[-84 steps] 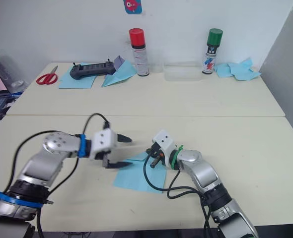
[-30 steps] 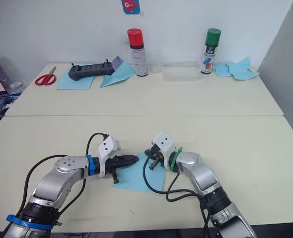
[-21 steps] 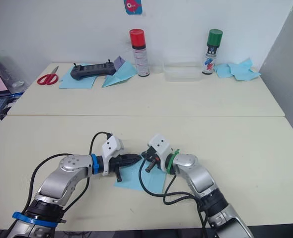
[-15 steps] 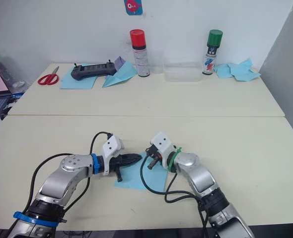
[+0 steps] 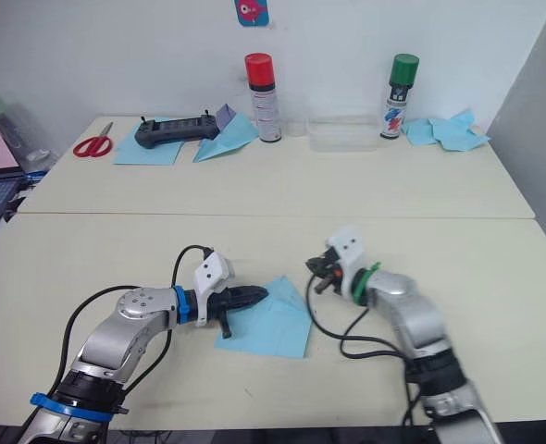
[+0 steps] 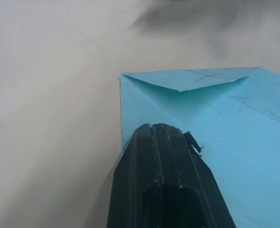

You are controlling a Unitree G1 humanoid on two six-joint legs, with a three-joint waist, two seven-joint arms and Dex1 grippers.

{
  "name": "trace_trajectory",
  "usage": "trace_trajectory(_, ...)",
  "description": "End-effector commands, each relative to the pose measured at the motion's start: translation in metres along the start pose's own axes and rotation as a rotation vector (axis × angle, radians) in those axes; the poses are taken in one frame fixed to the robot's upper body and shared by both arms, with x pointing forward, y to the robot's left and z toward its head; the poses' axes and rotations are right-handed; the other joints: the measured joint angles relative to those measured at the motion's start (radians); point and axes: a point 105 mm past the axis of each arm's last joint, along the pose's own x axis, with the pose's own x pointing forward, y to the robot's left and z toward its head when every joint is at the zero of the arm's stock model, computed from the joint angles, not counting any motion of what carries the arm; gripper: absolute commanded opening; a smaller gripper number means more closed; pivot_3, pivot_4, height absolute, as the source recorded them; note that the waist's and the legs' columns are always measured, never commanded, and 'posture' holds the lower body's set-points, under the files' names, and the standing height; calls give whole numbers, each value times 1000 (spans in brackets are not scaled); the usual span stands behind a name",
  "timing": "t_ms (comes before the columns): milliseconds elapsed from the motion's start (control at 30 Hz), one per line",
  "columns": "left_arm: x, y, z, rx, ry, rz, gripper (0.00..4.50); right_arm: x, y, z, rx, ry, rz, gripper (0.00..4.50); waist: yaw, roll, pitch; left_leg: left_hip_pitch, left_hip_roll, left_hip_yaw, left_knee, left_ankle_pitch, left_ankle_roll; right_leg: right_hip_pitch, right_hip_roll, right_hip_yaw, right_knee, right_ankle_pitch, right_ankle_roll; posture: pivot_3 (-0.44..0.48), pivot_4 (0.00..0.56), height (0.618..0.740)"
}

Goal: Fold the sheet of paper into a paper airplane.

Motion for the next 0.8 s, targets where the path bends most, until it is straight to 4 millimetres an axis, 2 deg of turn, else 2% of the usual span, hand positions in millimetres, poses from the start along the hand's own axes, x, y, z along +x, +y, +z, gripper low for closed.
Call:
trace_trajectory(33, 4, 0, -11, -15, 43, 7, 25, -23, 12, -3, 133, 57, 70, 1660, 0, 0, 0, 0, 0, 0, 0, 0, 0, 0, 0, 0, 0, 0, 0, 0, 150, 740)
trace_trajectory(167, 5, 0, -12, -17, 41, 8, 25, -40, 34, -17, 452, 168, 182, 3100, -4, 0, 0, 0, 0, 0, 0, 0, 0, 0, 0, 1, 0, 0, 0, 0, 150, 740)
trace_trajectory(333, 6, -1, -12, -18, 36, 8, 25, -36, 38, -26, 696, 159, 221, 3100, -5, 0, 0, 0, 0, 0, 0, 0, 0, 0, 0, 1, 0, 0, 1, 0, 150, 740)
trace_trajectory(600, 4, -4, -15, -20, 38, 14, 25, -23, 46, -31, 835, 161, 248, 3100, -9, 0, 0, -2, 0, 1, -1, 0, 0, 0, 0, 2, -5, 1, 2, 0, 150, 740)
trace_trajectory(800, 2, -4, -15, -21, 41, 25, 25, -5, 50, -20, 928, 116, 260, 3100, -12, 0, 0, -2, 0, 1, -1, 0, 0, 0, 0, 2, -5, 1, 2, 0, 150, 740)
